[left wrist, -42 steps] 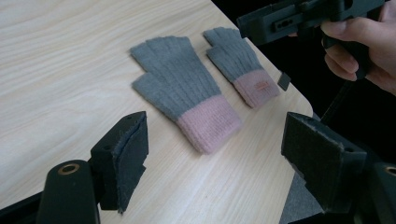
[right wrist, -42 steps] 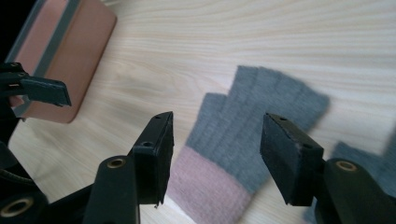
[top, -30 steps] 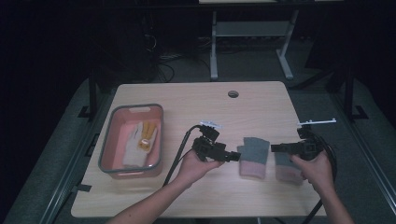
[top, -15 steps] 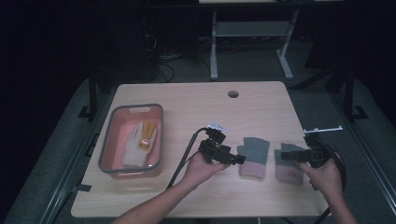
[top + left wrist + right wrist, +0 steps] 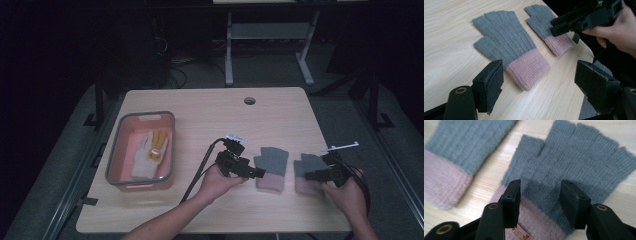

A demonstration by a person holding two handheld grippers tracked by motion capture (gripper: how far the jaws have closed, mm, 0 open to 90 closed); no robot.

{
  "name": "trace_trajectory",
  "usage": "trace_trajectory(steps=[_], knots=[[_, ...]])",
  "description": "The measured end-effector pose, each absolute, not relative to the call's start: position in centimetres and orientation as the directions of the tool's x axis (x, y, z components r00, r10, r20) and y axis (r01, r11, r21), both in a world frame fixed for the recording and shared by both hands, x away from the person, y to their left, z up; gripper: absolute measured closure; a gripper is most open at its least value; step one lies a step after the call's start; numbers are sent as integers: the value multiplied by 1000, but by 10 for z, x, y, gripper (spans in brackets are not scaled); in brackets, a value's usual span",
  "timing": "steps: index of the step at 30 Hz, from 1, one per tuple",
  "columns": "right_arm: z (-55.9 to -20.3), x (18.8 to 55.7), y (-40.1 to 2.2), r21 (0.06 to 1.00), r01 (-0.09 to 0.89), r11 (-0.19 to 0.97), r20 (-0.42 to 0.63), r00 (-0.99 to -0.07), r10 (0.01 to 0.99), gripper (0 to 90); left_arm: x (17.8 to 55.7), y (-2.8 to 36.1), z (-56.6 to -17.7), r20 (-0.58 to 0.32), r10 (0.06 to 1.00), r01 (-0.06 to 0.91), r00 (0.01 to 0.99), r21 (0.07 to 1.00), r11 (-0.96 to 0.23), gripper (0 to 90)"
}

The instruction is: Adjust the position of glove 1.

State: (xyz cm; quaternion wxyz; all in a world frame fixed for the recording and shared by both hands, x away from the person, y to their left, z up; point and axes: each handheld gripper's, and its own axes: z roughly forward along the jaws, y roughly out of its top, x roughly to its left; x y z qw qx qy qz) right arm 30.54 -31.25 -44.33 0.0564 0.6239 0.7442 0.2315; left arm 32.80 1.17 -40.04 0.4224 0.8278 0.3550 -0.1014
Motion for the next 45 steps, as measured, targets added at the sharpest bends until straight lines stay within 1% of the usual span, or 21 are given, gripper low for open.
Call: trace_trajectory(steps=[5,8,13,19,28,35,39,45], knots=[[-445,305,-306,418,897,142,156,-226,962,587,328,12,-401,-465,503,673,728,625,-396,230],[-445,306,-305,416,899,138,154,-219,964,637,328,12,-401,-466,507,676,725,624,-393,230],[-446,306,-303,419,898,139,148,-218,965,777,328,13,-403,-469,506,677,724,625,-389,231],[-446,307,-305,413,904,106,174,-193,966,839,327,16,-404,-468,513,681,719,622,-387,232],[-438,307,-308,416,907,62,221,-167,961,856,328,19,-404,-468,517,682,717,622,-384,231],[-420,306,-300,437,898,56,248,-180,952,855,328,22,-402,-465,520,681,716,629,-374,232],[-410,307,-291,452,890,68,257,-202,945,855,327,23,-402,-468,520,683,714,629,-372,231],[-405,312,-274,455,887,82,270,-224,936,854,328,26,-403,-469,523,685,712,628,-369,231]])
